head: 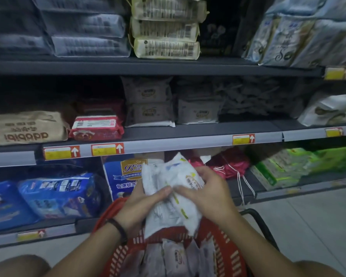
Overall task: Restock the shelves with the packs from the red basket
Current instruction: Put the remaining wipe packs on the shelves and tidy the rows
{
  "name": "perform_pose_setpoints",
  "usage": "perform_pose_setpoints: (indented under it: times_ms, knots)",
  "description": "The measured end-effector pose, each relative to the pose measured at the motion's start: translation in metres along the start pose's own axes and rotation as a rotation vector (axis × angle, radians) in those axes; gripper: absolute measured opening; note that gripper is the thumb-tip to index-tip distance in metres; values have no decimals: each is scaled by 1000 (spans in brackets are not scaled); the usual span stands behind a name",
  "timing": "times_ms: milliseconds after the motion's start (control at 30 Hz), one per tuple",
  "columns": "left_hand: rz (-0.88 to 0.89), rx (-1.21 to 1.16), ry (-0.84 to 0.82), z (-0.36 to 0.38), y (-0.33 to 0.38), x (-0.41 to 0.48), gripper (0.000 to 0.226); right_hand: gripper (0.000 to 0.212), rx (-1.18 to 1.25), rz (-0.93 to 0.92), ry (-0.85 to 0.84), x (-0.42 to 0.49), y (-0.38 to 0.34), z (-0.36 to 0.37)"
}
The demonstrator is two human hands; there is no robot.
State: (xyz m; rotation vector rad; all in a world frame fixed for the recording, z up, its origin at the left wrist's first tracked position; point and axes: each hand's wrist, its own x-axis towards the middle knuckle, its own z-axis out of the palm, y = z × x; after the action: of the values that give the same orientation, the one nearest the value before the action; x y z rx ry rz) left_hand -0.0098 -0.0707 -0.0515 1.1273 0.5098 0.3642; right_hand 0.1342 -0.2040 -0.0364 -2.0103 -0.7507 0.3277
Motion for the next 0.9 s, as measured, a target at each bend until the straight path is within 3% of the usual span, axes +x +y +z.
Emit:
perform_pose_setpoints:
  times_ms: [67,167,233,400,533,633,767,900]
  knots:
    - [48,20,-19,6,-1,1,52,63,110,124,30,1,-2,5]
    - [61,26,11,15,-6,7,47,49,6,23,-61,-1,-2,12]
    - [18,-19,59,12,-6,12,52,51,-55,-18,-131,4,4,5]
    - [-54,-2,55,-2,3,17,67,105,-292,-236,-271,3,8,-18]
    - [-45,15,-14,1,9,17,62,116,-344,-273,-215,0,5,-21]
    - [-37,-99,-71,2,17,16,53,120,-339,-258,-205,1,5,-26]
    - [-76,-183,-213,-8,28,16,60,106,-202,-202,-120,-3,8,-18]
    - [-29,-77,-267,-11,33,15,64,51,143,-21,58,0,5,-10]
